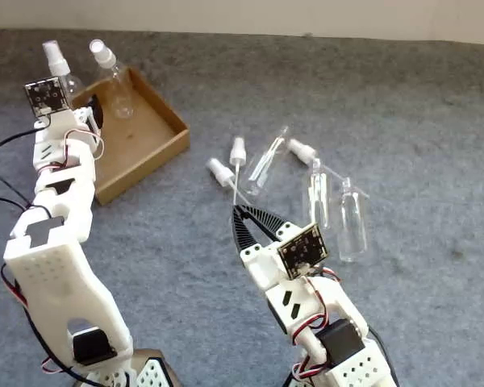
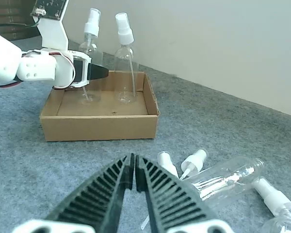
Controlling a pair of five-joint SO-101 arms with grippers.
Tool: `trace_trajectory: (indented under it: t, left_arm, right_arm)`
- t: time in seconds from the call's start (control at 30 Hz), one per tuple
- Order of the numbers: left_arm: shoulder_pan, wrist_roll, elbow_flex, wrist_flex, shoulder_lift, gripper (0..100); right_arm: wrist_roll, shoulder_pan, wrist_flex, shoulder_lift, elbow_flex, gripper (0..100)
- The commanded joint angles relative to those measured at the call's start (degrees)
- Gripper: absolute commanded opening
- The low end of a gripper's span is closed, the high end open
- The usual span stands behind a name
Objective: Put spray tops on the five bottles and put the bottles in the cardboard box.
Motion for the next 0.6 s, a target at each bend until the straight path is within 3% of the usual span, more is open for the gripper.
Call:
trace_trajectory:
  t: [0.0, 0.57]
  left_arm:
    - [-0.7, 0.6, -2.8, -1.2, -1.1, 24]
    - [-1.6, 0.6, 3.1, -1.6, -1.5, 24]
  right_arm:
    - [0.4, 0.7, 0.5, -0.1, 6.4, 0.5]
    - [0.4, 0.7, 0.5, -0.1, 6.4, 0.5]
